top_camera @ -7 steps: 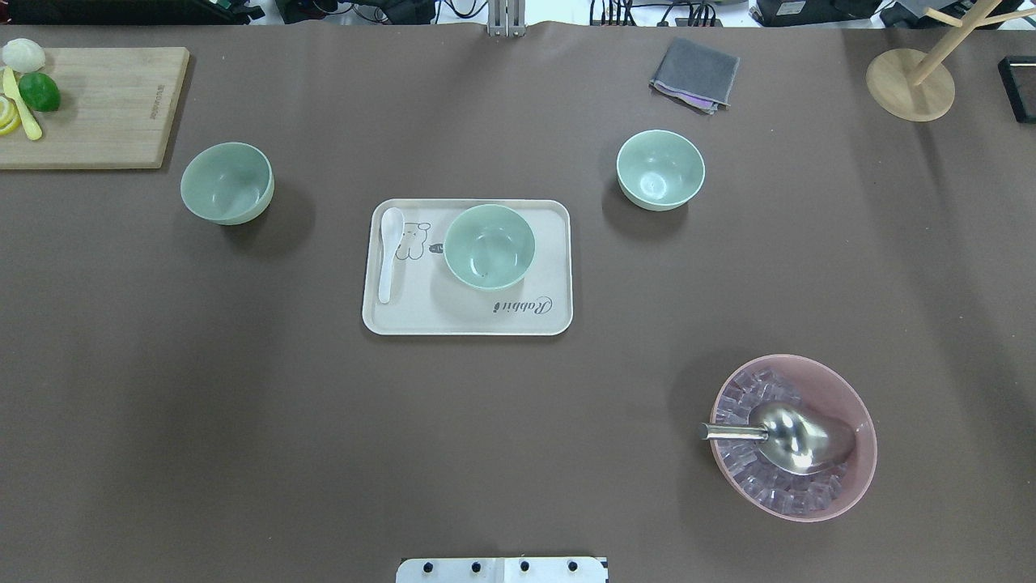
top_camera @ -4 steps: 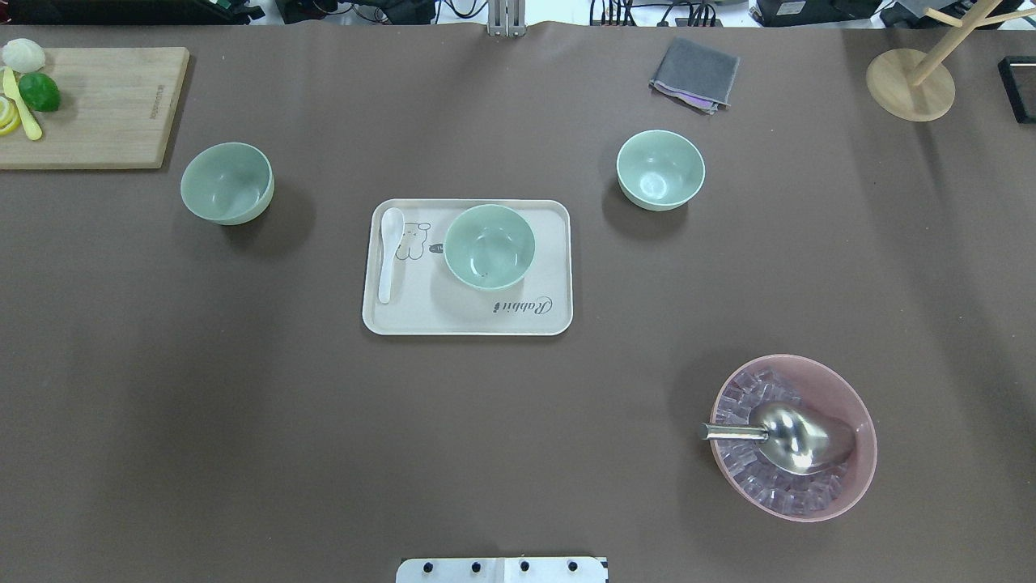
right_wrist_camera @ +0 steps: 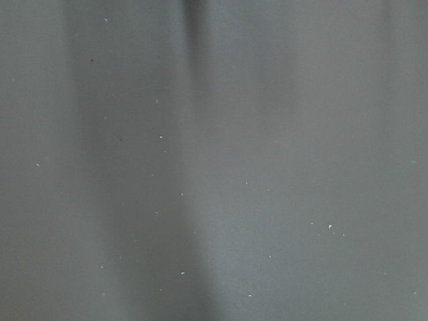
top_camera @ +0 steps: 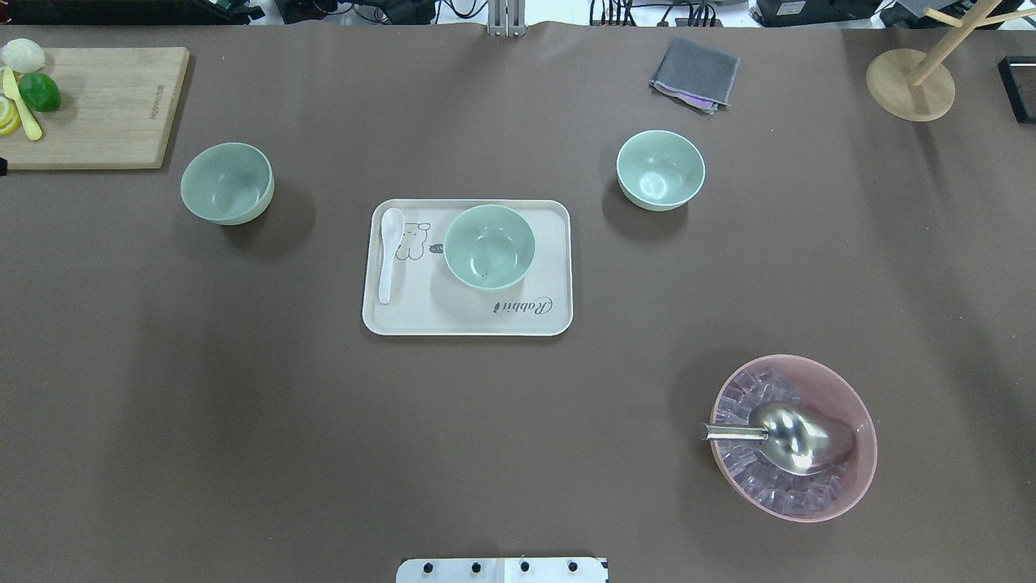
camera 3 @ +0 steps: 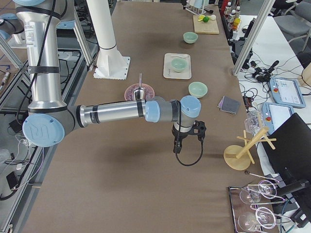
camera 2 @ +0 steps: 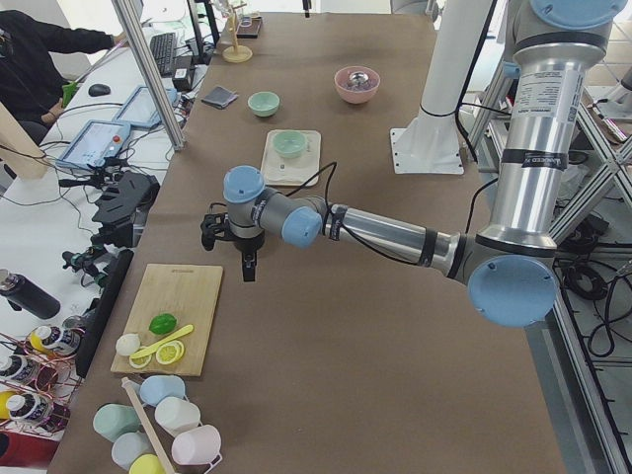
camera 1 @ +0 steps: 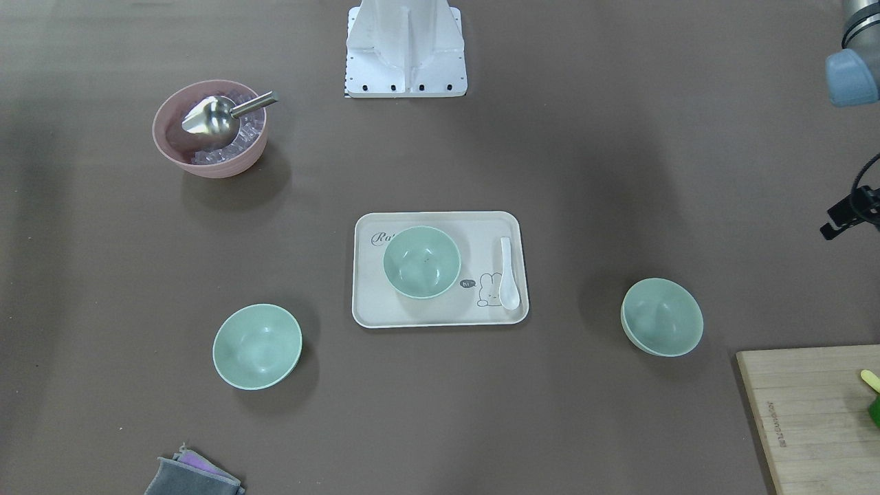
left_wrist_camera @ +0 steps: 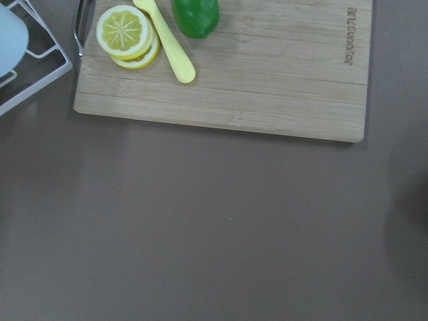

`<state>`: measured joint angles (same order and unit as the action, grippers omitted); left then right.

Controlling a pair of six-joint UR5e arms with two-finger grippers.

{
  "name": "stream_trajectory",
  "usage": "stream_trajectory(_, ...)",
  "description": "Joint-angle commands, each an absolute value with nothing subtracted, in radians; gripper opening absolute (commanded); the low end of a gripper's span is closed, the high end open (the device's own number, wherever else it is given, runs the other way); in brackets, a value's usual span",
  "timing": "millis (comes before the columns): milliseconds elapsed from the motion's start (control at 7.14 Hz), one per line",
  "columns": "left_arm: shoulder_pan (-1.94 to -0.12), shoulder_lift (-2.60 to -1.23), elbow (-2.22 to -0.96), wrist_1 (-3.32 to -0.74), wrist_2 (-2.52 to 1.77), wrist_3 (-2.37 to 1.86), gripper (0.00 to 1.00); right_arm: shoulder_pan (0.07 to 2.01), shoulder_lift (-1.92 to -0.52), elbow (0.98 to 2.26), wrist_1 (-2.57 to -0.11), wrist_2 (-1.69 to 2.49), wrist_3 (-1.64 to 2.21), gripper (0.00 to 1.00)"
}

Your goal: Stack green bowls together

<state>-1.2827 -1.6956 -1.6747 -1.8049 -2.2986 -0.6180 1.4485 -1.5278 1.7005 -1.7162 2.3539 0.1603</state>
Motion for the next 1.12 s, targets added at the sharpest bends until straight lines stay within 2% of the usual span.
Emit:
stream_trajectory(0, -1.096, -1.774, -1.655, -1.910, -2.240, -0.804, 0.98, 1.416, -1.474, 1.683, -1.715, 2.350, 0.196, 1.00)
stream_trajectory(140, -1.016, -1.807, -1.649, -1.908, -2.147, -0.839, 0.98, 1.392, -1.459, 1.680, -1.715, 2.350, 0.218, 1.00)
stream_trajectory(420, -0.991, -1.828, -1.617, -1.914, -2.141, -0.827, 0.99, 1.349, -1.421, 1.663, -1.713, 2.347, 0.258, 1.00)
stream_trajectory(981, -0.991, -1.980, -1.399, -1.960, -2.135, -0.825, 0.98, 1.298, -1.359, 1.643, -1.713, 2.344, 0.318, 1.00)
